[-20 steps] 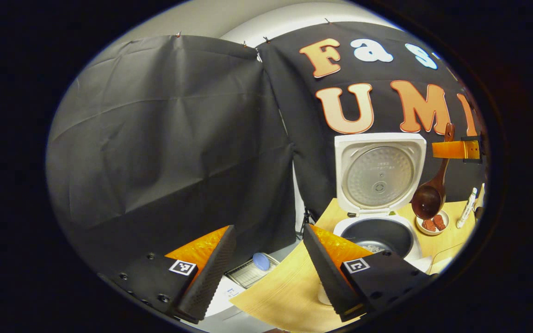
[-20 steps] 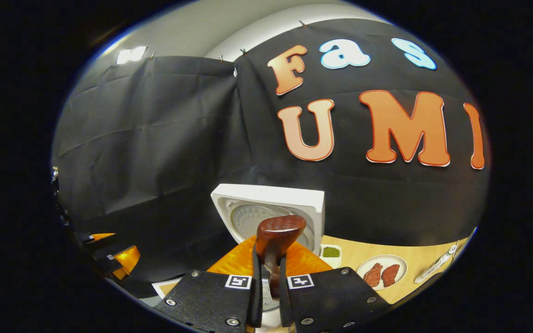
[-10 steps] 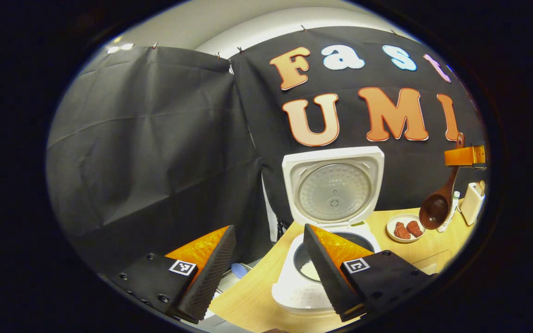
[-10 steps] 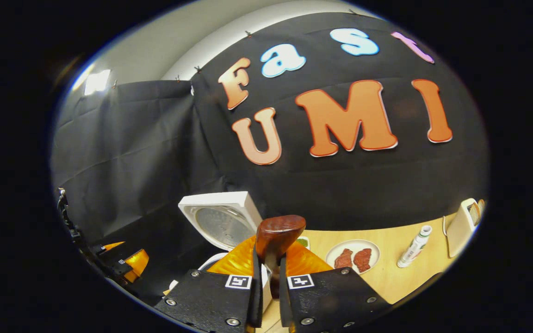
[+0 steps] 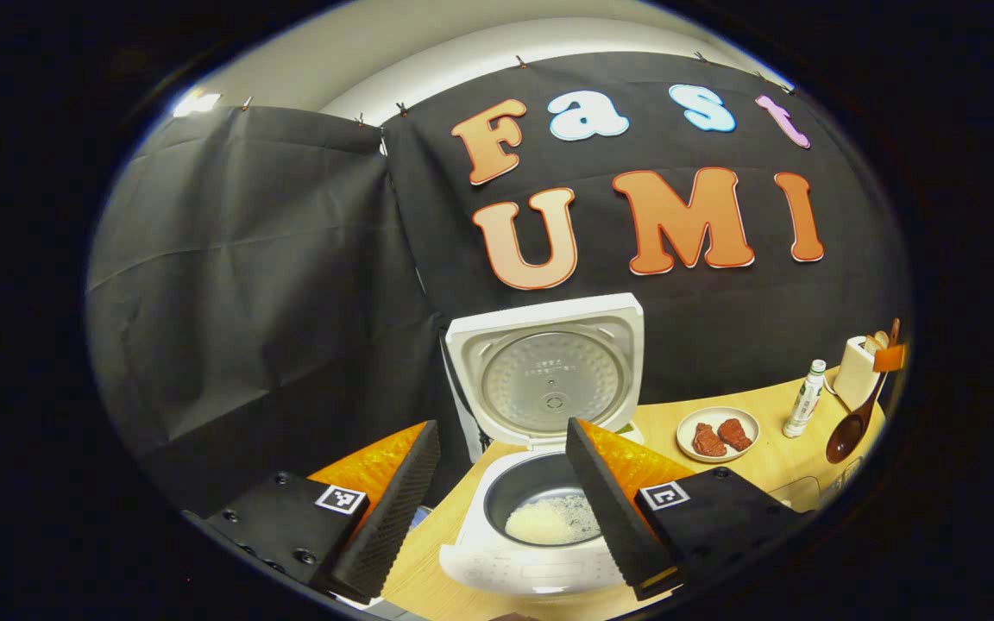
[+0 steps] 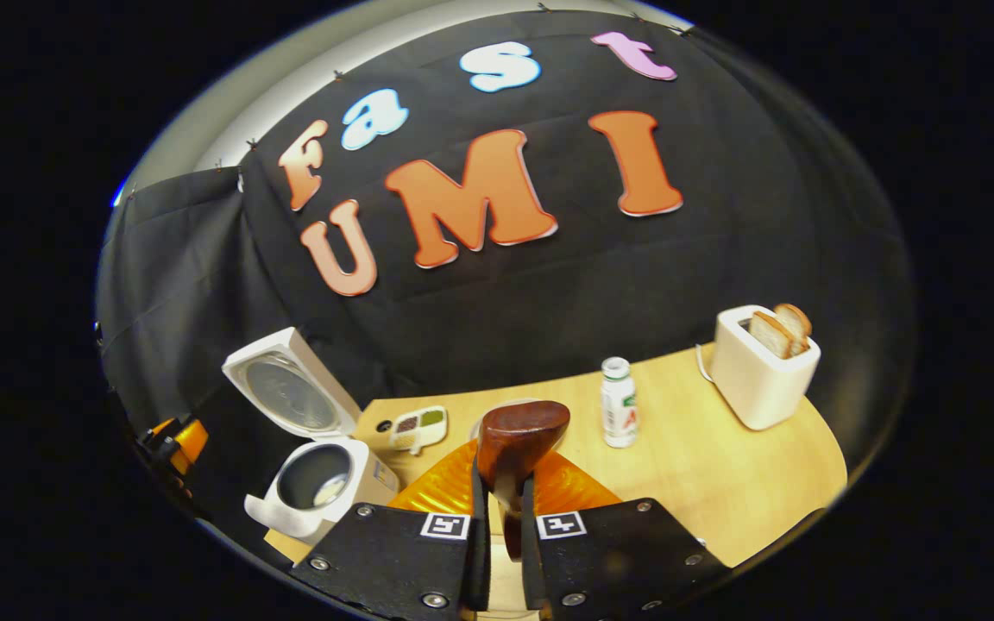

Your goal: Close the left gripper, press the button to open the rice cooker; take a wooden spoon from the chopstick holder with the right hand, scoop a spoonful of rice and pour it into the rice cooker, then put the wooden spoon back into the chopstick holder.

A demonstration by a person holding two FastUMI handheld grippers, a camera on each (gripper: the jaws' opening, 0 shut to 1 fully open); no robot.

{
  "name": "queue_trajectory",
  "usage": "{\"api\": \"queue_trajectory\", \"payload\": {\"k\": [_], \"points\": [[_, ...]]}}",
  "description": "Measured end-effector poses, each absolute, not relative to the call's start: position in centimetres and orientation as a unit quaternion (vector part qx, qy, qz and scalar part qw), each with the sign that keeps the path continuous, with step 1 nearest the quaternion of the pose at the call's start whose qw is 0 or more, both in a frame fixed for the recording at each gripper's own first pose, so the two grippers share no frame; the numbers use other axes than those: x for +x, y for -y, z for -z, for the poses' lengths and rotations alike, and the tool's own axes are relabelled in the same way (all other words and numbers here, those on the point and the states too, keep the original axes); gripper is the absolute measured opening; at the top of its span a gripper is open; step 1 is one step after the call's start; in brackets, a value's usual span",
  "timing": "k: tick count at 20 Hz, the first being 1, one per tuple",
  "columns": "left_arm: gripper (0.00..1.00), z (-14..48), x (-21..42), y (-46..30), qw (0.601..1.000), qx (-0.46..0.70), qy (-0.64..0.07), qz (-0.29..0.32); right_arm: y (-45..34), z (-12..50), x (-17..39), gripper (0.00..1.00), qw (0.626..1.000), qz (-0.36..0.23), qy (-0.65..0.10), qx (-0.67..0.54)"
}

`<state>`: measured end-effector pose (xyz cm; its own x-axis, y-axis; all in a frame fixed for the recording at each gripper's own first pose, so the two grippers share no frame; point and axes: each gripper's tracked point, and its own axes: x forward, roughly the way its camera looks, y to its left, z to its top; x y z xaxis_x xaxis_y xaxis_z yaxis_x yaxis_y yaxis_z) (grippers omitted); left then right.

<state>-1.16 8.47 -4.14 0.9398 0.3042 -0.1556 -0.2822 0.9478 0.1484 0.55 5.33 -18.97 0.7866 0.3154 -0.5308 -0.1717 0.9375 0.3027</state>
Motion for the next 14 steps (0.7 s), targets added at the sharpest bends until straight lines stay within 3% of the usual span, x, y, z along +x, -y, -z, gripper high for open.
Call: {"api": "queue_trajectory", "payload": {"k": [5,6,7,8,9,14], "points": [[1.00,2.6,0.6,-5.7,0.986,0.077,-0.081,-0.127,1.1,21.0,-1.8,0.14,0.934,-0.068,-0.323,0.137],[0.95,2.7,0.9,-5.0,0.987,0.074,-0.083,-0.118,2.0,21.1,-2.2,0.14,0.934,-0.060,-0.324,0.138],[0.99,2.7,1.2,-3.9,0.988,0.068,-0.085,-0.108,2.9,21.4,-2.5,0.14,0.934,-0.053,-0.326,0.138],[0.99,2.6,1.4,-3.2,0.989,0.064,-0.087,-0.100,3.8,21.7,-2.8,0.10,0.934,-0.044,-0.327,0.139],[0.99,2.5,1.6,-2.7,0.989,0.066,-0.086,-0.097,4.7,22.0,-3.1,0.14,0.933,-0.036,-0.329,0.140],[0.95,1.2,2.4,-0.1,0.991,0.079,-0.073,-0.076,6.6,24.7,-5.2,0.14,0.929,-0.022,-0.337,0.149]]}}
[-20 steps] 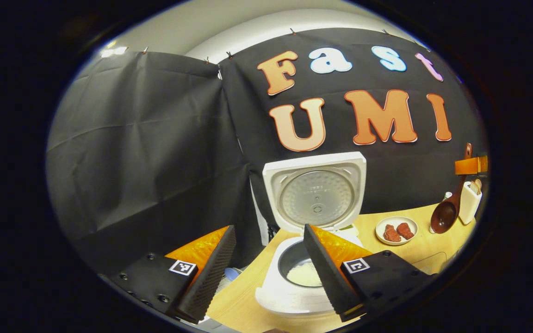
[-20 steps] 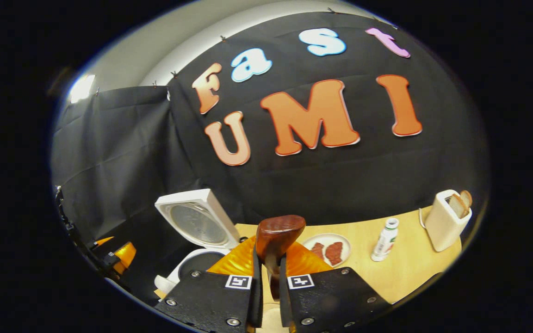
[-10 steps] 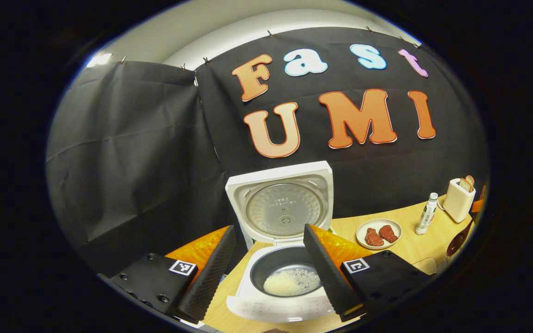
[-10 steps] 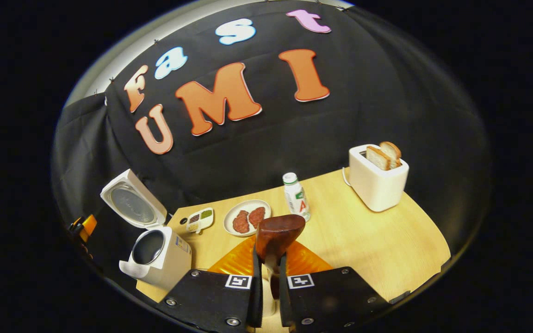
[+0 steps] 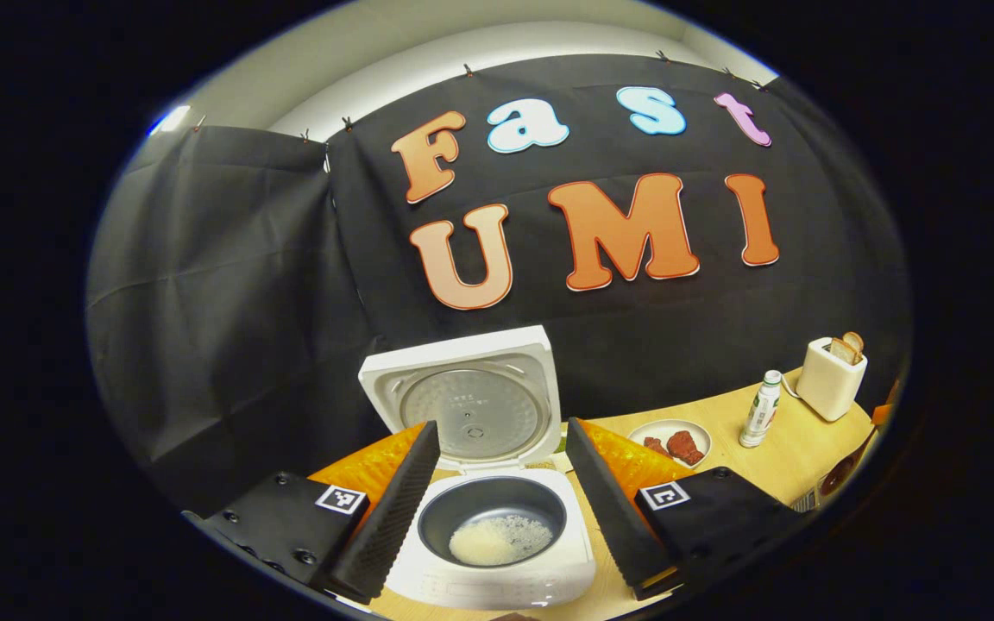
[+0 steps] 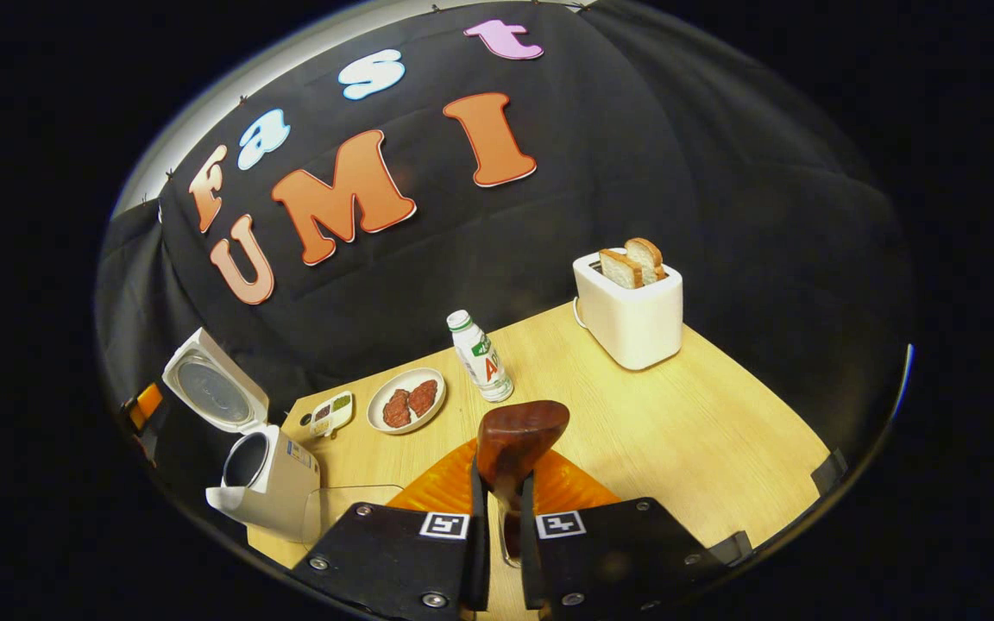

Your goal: Close the left gripper, press the button to open the rice cooker; take a wooden spoon from the chopstick holder with the right hand, scoop a spoonful of rice and pour it into the rice cooker, then put the wooden spoon back into the chopstick holder.

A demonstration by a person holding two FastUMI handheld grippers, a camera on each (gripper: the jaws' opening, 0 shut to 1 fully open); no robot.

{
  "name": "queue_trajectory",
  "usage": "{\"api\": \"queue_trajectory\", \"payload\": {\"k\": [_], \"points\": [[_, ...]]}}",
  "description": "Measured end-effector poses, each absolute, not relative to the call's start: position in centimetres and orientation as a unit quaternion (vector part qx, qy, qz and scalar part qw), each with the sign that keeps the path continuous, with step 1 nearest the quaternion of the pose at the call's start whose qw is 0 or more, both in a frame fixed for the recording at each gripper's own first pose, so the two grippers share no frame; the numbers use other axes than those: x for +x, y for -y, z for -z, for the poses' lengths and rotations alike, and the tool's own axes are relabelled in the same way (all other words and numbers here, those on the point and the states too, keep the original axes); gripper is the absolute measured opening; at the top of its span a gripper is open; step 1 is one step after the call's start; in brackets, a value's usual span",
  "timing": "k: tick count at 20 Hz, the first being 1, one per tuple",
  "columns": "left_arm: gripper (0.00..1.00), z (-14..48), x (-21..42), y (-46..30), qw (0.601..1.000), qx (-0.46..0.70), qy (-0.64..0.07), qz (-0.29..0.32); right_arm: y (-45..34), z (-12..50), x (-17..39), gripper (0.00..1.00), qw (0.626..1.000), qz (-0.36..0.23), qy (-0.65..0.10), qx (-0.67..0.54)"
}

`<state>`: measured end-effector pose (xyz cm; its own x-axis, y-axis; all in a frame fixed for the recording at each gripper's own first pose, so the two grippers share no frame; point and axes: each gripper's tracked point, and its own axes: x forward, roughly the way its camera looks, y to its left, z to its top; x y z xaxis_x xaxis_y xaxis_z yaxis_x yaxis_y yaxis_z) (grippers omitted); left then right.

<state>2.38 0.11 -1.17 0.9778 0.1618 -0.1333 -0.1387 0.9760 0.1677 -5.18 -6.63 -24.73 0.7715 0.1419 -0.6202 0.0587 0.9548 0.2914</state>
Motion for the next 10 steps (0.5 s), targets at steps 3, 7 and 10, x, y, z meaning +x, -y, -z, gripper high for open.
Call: {"api": "queue_trajectory", "payload": {"k": [3,7,10], "points": [[0.95,-0.3,2.9,1.2,0.993,0.083,-0.057,-0.066,7.1,27.7,-5.6,0.14,0.922,-0.010,-0.350,0.165],[0.99,-0.4,5.1,0.5,0.994,0.072,-0.050,-0.066,7.2,30.4,-5.8,0.16,0.907,0.002,-0.368,0.207],[0.99,-3.7,7.7,-2.2,0.995,0.048,-0.027,-0.079,7.2,31.7,-6.4,0.19,0.894,0.006,-0.387,0.225]]}}
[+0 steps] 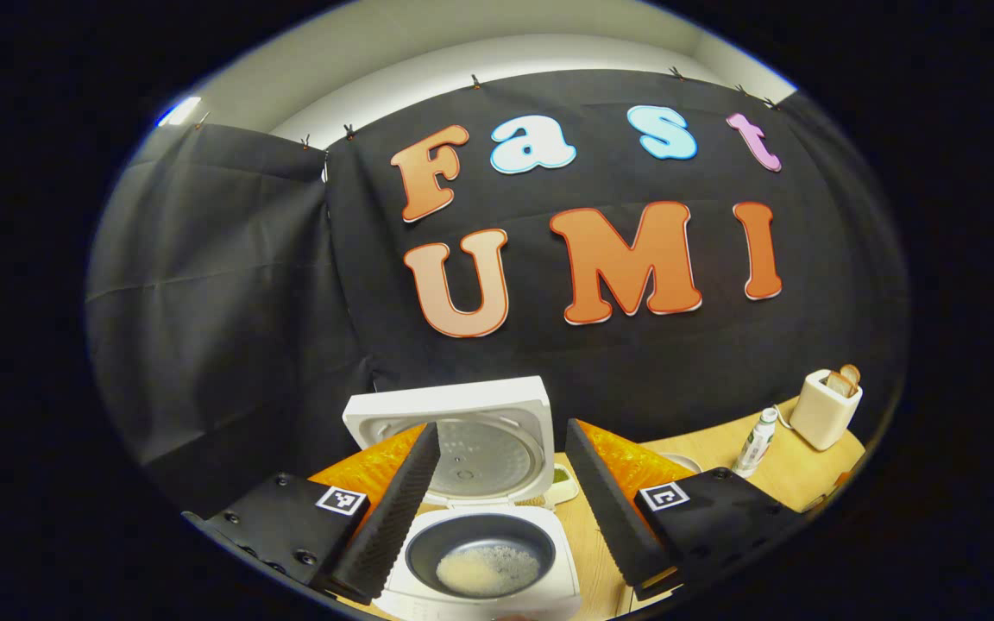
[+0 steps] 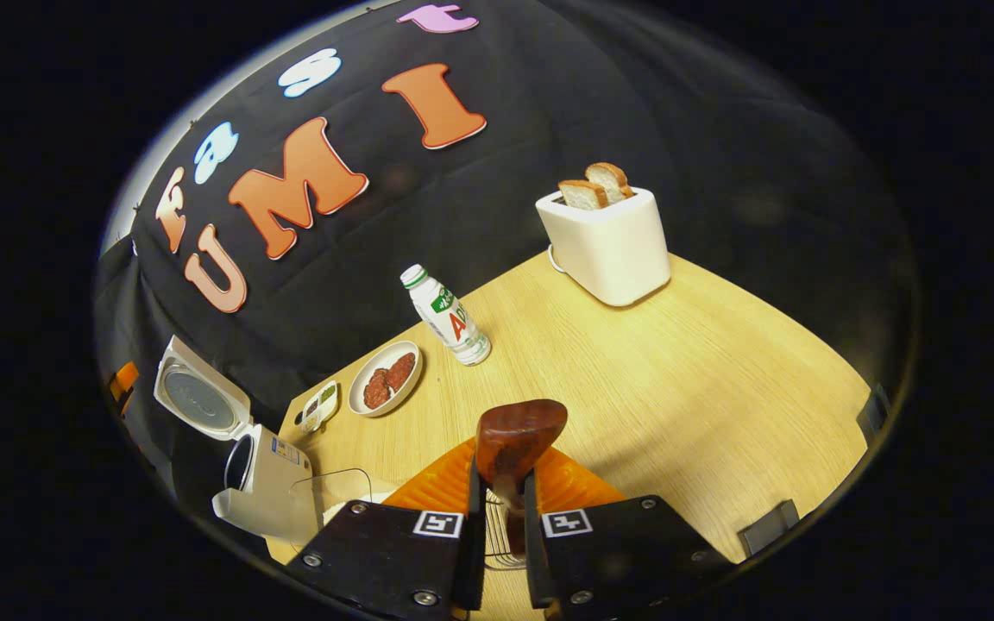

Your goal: Close the left gripper, press the button to open the rice cooker; take a wooden spoon from the chopstick holder with the right hand, scoop a spoonful of rice and pour it into the rice cooker, then put the wooden spoon back into the chopstick holder.

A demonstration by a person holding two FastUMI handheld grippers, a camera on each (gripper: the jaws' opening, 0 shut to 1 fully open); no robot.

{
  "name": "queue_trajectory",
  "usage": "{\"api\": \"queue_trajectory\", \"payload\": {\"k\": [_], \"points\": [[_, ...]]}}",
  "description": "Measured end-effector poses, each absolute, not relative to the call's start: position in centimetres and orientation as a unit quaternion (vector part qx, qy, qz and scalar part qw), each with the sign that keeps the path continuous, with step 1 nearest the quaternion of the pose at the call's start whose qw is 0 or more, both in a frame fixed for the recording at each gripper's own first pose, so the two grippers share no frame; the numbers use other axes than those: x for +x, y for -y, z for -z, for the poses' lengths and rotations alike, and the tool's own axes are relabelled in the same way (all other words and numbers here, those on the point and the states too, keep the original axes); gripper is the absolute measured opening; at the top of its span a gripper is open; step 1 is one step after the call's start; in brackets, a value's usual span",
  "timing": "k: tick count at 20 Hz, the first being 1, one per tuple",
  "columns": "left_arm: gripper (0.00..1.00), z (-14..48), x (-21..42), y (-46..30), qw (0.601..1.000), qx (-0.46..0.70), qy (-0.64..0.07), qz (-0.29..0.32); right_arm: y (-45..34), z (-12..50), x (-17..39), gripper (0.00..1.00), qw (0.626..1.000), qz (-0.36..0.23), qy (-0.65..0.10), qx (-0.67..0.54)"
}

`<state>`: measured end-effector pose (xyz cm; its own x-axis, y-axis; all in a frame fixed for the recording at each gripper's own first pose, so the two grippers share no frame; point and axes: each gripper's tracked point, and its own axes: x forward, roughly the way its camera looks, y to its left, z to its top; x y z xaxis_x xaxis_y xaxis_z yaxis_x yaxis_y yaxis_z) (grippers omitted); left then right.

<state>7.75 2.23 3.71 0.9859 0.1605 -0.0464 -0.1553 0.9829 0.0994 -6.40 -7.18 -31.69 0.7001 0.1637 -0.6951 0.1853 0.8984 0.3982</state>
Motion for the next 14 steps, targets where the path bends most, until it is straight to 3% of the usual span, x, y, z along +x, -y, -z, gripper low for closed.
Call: {"api": "queue_trajectory", "payload": {"k": [2,3,4,6,7,9,11,14], "points": [[0.95,-5.3,10.3,-4.5,0.994,0.051,-0.012,-0.096,7.5,31.3,-6.2,0.22,0.887,0.006,-0.388,0.251],[1.00,-5.3,11.9,-5.0,0.994,0.051,-0.015,-0.096,7.6,31.5,-6.4,0.24,0.882,0.009,-0.394,0.258],[0.99,-5.5,13.3,-5.5,0.994,0.045,-0.018,-0.099,7.9,31.5,-6.6,0.25,0.879,0.013,-0.399,0.259],[0.94,-5.7,16.4,-6.2,0.995,0.027,-0.030,-0.093,8.7,31.4,-7.2,0.38,0.879,0.021,-0.406,0.248],[0.99,-6.2,18.0,-6.8,0.995,0.020,-0.032,-0.094,8.9,31.0,-7.4,0.52,0.881,0.023,-0.406,0.243],[0.99,-5.7,21.3,-7.7,0.995,0.006,-0.053,-0.089,9.5,30.0,-7.8,0.71,0.886,0.024,-0.401,0.231],[0.94,-3.8,24.0,-8.5,0.991,-0.007,-0.097,-0.090,10.6,28.6,-7.9,0.80,0.897,0.031,-0.388,0.210],[0.97,0.0,26.0,-9.3,0.979,-0.023,-0.181,-0.090,12.2,25.9,-8.1,0.84,0.912,0.042,-0.369,0.176]]}}
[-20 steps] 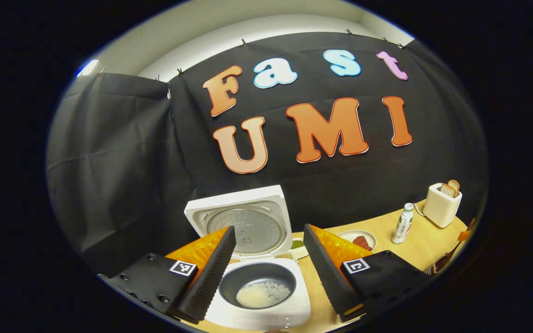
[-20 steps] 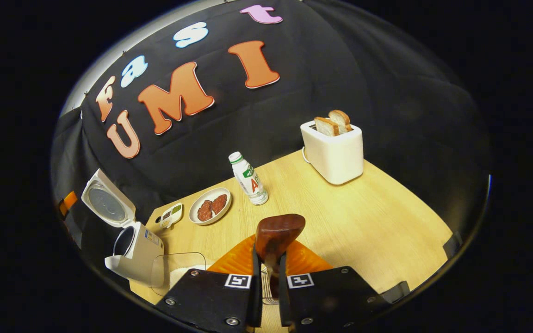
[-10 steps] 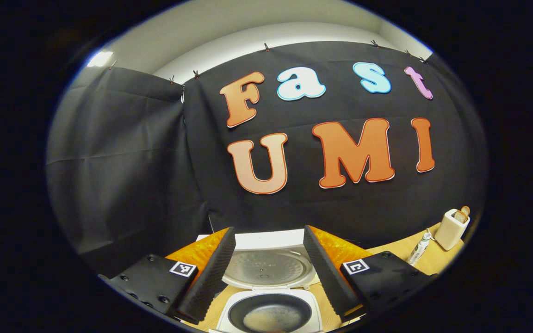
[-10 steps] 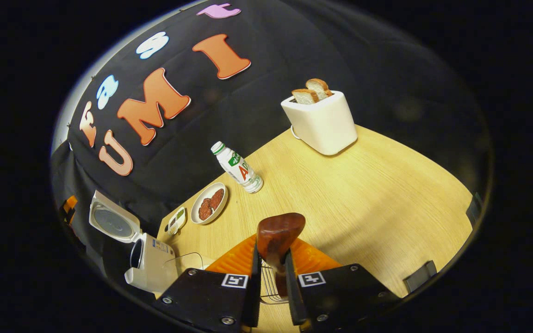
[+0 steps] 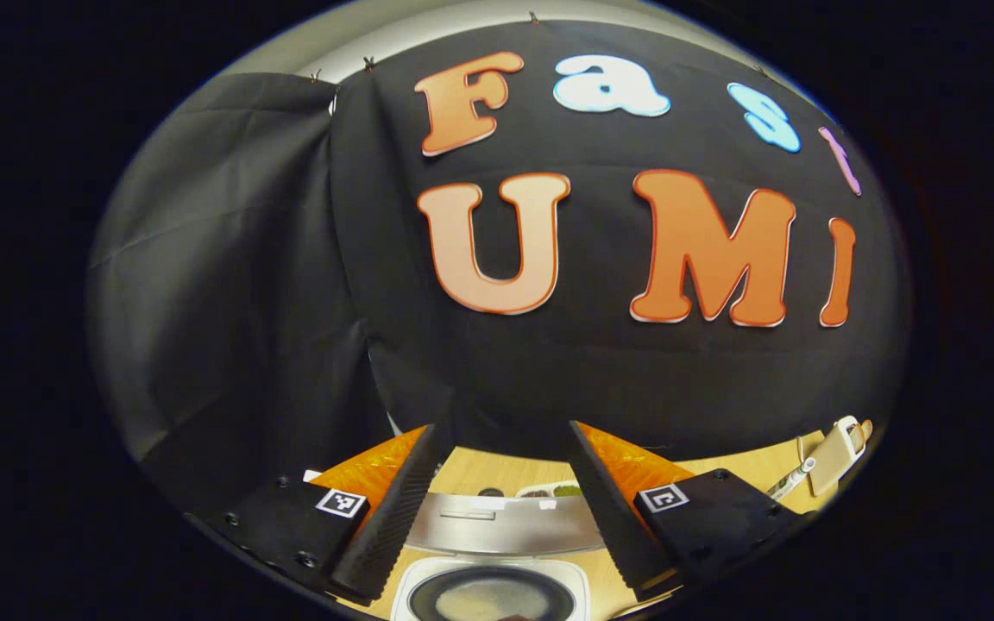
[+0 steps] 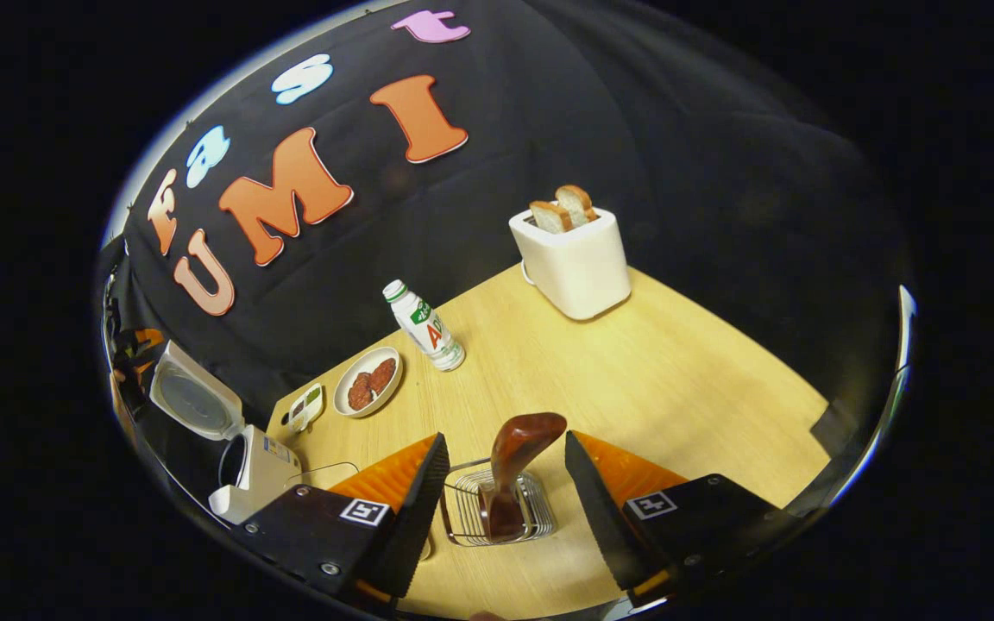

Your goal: Close the left gripper, press the button to open the rice cooker; take a wooden spoon from the chopstick holder with the right hand, scoop a spoonful of rice and pour it into the rice cooker, then put the wooden spoon back into the chopstick holder.

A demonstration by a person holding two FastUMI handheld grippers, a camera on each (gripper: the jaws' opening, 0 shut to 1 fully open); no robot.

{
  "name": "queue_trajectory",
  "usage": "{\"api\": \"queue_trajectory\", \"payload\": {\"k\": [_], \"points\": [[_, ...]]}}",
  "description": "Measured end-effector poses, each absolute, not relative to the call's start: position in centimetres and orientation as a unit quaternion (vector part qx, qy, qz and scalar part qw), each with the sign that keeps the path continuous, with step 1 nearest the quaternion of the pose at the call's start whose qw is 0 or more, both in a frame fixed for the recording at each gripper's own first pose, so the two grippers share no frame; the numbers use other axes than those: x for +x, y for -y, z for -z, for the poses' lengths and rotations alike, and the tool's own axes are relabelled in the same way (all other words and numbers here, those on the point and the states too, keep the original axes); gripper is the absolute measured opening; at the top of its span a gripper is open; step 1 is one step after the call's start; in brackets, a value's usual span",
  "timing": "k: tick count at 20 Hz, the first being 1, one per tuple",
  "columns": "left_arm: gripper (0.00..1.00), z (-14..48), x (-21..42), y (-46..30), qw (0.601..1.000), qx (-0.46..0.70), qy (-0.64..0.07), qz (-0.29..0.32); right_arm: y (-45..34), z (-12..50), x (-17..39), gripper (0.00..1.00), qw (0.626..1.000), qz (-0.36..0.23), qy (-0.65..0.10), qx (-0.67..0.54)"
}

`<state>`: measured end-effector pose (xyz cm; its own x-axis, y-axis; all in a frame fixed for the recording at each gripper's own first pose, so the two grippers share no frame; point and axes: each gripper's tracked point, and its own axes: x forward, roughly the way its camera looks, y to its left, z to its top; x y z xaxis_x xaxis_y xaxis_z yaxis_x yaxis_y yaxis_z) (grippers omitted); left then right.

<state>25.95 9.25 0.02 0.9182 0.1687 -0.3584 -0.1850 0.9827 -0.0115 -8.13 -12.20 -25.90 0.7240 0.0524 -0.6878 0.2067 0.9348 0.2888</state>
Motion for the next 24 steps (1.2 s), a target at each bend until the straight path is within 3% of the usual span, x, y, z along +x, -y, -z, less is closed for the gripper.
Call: {"api": "queue_trajectory", "payload": {"k": [4,5,7,8,14,20,24], "points": [[0.95,1.5,26.1,-9.5,0.966,-0.007,-0.240,-0.095,11.7,22.6,-7.6,0.86,0.924,0.044,-0.347,0.156],[0.98,1.9,26.1,-8.8,0.964,-0.007,-0.251,-0.085,11.6,22.1,-7.3,0.86,0.926,0.042,-0.342,0.155],[0.95,3.0,25.2,-7.4,0.955,-0.026,-0.290,-0.062,11.0,21.5,-6.5,0.86,0.931,0.035,-0.332,0.150],[0.98,3.6,23.8,-7.0,0.946,-0.030,-0.316,-0.064,10.4,21.3,-6.0,0.86,0.932,0.031,-0.329,0.150],[1.00,7.5,16.6,-4.6,0.912,-0.091,-0.398,-0.025,5.6,21.7,-3.7,0.86,0.932,-0.029,-0.333,0.141],[0.93,14.0,11.1,-4.8,0.870,-0.138,-0.473,-0.032,0.5,22.2,-2.8,0.86,0.924,-0.100,-0.344,0.131],[0.94,18.6,8.1,-4.2,0.844,-0.143,-0.516,-0.038,-0.9,22.6,-2.7,0.86,0.921,-0.123,-0.349,0.119]]}}
